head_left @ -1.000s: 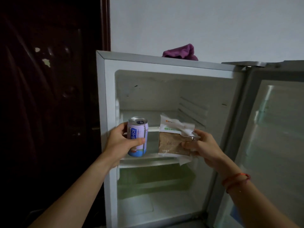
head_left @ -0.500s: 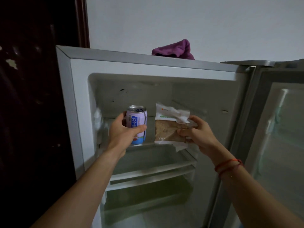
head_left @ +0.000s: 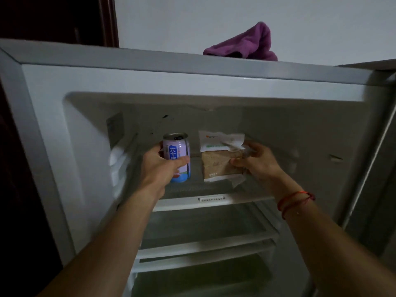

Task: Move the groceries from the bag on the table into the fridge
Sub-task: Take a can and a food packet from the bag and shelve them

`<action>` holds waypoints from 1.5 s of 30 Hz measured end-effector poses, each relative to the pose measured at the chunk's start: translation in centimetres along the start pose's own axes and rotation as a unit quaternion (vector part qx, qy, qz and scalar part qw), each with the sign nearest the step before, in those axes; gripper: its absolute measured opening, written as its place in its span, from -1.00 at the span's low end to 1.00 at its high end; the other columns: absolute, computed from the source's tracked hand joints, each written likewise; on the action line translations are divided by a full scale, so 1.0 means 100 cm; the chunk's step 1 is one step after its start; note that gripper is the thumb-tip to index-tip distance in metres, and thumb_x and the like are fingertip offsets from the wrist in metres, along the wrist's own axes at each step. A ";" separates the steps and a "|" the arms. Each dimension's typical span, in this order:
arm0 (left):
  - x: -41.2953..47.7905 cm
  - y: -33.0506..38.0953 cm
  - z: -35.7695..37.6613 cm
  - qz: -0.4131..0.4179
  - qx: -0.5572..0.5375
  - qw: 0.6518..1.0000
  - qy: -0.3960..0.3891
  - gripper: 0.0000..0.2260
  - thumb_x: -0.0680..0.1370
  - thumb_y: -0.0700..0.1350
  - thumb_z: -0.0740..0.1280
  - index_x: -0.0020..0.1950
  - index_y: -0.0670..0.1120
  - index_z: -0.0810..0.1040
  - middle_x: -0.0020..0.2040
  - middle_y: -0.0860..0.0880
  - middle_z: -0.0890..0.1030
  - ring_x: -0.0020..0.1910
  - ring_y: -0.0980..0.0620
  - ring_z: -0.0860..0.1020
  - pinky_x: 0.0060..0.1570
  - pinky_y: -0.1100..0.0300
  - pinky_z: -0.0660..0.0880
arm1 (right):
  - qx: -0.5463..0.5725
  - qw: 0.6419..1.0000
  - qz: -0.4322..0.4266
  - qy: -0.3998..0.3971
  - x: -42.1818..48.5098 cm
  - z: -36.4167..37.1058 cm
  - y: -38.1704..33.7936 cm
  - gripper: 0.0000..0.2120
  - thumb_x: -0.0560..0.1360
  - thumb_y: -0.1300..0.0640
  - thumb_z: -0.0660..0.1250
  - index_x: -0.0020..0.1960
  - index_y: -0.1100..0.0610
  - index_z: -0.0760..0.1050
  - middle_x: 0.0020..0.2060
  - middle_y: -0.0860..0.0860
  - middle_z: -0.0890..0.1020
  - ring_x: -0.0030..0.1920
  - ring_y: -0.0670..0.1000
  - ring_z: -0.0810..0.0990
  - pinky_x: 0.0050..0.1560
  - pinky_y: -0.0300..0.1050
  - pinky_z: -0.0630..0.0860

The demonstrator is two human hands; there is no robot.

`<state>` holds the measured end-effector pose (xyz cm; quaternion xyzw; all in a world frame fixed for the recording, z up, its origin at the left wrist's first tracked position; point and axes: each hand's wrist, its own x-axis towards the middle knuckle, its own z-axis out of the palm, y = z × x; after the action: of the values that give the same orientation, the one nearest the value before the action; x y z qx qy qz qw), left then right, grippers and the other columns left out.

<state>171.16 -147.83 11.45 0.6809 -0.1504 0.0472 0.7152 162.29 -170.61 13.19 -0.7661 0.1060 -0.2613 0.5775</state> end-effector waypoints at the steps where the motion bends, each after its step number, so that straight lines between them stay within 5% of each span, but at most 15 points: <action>1: 0.004 -0.004 0.002 0.000 0.003 1.000 0.002 -0.66 0.33 -0.27 0.59 0.04 -0.11 0.61 -0.07 -0.08 0.70 -0.23 0.01 0.65 -0.41 0.28 0.52 | 0.001 1.000 0.002 0.000 0.005 0.002 0.002 -0.48 0.42 0.39 0.50 0.30 0.08 0.48 -0.04 0.00 0.60 -0.13 -0.01 0.66 -0.20 -0.19 0.65; 5: 0.015 -0.015 0.011 -0.010 0.021 1.000 0.012 -0.66 0.34 -0.28 0.58 0.06 -0.14 0.60 -0.11 -0.08 0.68 -0.36 0.06 0.57 -0.47 0.31 0.49 | -0.002 1.000 0.006 0.019 0.028 0.008 0.019 -0.65 0.40 0.46 0.47 0.13 0.22 0.58 -0.20 0.05 0.65 -0.36 -0.11 0.65 -0.43 -0.31 0.51; 8: 0.026 -0.021 0.015 -0.016 0.031 0.999 0.012 -0.65 0.35 -0.29 0.57 0.08 -0.18 0.59 -0.10 -0.10 0.67 -0.33 0.04 0.57 -0.48 0.33 0.49 | -0.021 1.000 -0.002 0.023 0.041 0.011 0.025 -0.72 0.37 0.46 0.48 -0.17 0.08 0.62 -0.31 0.01 0.65 -0.36 -0.07 0.65 -0.35 -0.21 0.53; 11: 0.037 -0.024 0.016 -0.018 0.041 0.999 0.009 -0.59 0.35 -0.29 0.58 0.15 -0.19 0.57 -0.05 -0.12 0.67 -0.28 0.02 0.59 -0.48 0.34 0.49 | -0.037 0.999 -0.009 0.021 0.051 0.013 0.030 -0.69 0.36 0.46 0.47 -0.23 0.04 0.60 -0.31 0.03 0.64 -0.33 -0.04 0.60 -0.31 -0.17 0.49; 20: 0.049 -0.028 0.022 -0.018 0.053 0.998 -0.009 -0.57 0.36 -0.29 0.57 0.18 -0.18 0.54 0.02 -0.13 0.66 -0.13 -0.04 0.64 -0.41 0.29 0.53 | -0.014 1.000 0.011 0.003 0.068 0.019 0.042 -0.73 0.39 0.55 0.40 0.01 0.30 0.62 -0.33 0.06 0.60 -0.47 -0.17 0.58 -0.49 -0.32 0.49; 25: 0.055 -0.035 0.023 -0.020 0.053 0.998 -0.012 -0.56 0.35 -0.28 0.57 0.19 -0.16 0.55 0.03 -0.11 0.66 -0.11 -0.05 0.65 -0.38 0.27 0.54 | -0.017 1.000 0.013 0.003 0.077 0.022 0.051 -0.71 0.36 0.50 0.44 0.03 0.27 0.64 -0.16 0.13 0.69 -0.15 0.11 0.69 -0.26 -0.10 0.64; 27: 0.058 -0.037 0.022 -0.022 0.057 0.998 -0.008 -0.56 0.35 -0.29 0.57 0.19 -0.18 0.55 0.02 -0.12 0.66 -0.15 -0.03 0.63 -0.43 0.29 0.52 | -0.025 1.000 0.014 -0.004 0.078 0.024 0.051 -0.73 0.28 0.44 0.50 -0.07 0.20 0.65 -0.14 0.15 0.72 -0.08 0.17 0.72 -0.02 0.11 0.68; 29: 0.062 -0.040 0.021 -0.026 0.055 0.998 -0.001 -0.57 0.35 -0.30 0.57 0.18 -0.19 0.56 0.01 -0.14 0.66 -0.21 -0.01 0.61 -0.47 0.31 0.49 | -0.014 1.000 0.013 -0.019 0.083 0.024 0.056 -0.75 0.25 0.46 0.47 -0.20 0.15 0.62 -0.19 0.19 0.71 -0.10 0.21 0.73 0.03 0.22 0.67; 33: 0.068 -0.044 0.021 -0.025 0.057 0.998 0.002 -0.58 0.36 -0.30 0.56 0.17 -0.19 0.56 0.00 -0.15 0.66 -0.24 0.00 0.60 -0.47 0.31 0.50 | 0.000 0.999 0.023 -0.023 0.083 0.023 0.060 -0.72 0.34 0.60 0.38 -0.08 0.28 0.58 -0.26 0.12 0.66 -0.22 0.12 0.70 -0.13 0.01 0.67; 39: 0.068 -0.046 0.018 -0.017 0.068 0.997 -0.013 -0.57 0.36 -0.28 0.57 0.19 -0.20 0.56 0.01 -0.18 0.66 -0.23 -0.02 0.60 -0.43 0.30 0.51 | -0.006 0.999 0.031 -0.023 0.083 0.023 0.062 -0.62 0.35 0.55 0.41 0.12 0.31 0.59 -0.07 0.22 0.70 0.01 0.25 0.71 0.09 0.19 0.65; 45: 0.062 -0.043 0.013 0.005 0.099 0.995 -0.027 -0.59 0.37 -0.24 0.58 0.17 -0.17 0.57 0.00 -0.16 0.67 -0.22 -0.01 0.63 -0.34 0.27 0.57 | -0.026 0.999 0.023 -0.042 0.075 0.018 0.053 -0.61 0.35 0.54 0.42 0.14 0.30 0.61 -0.05 0.13 0.72 -0.22 -0.11 0.71 -0.26 -0.28 0.60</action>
<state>178.04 -150.26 9.11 0.7489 -0.1675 0.0469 0.6394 170.27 -174.26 9.94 -0.7883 0.1063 -0.2126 0.5675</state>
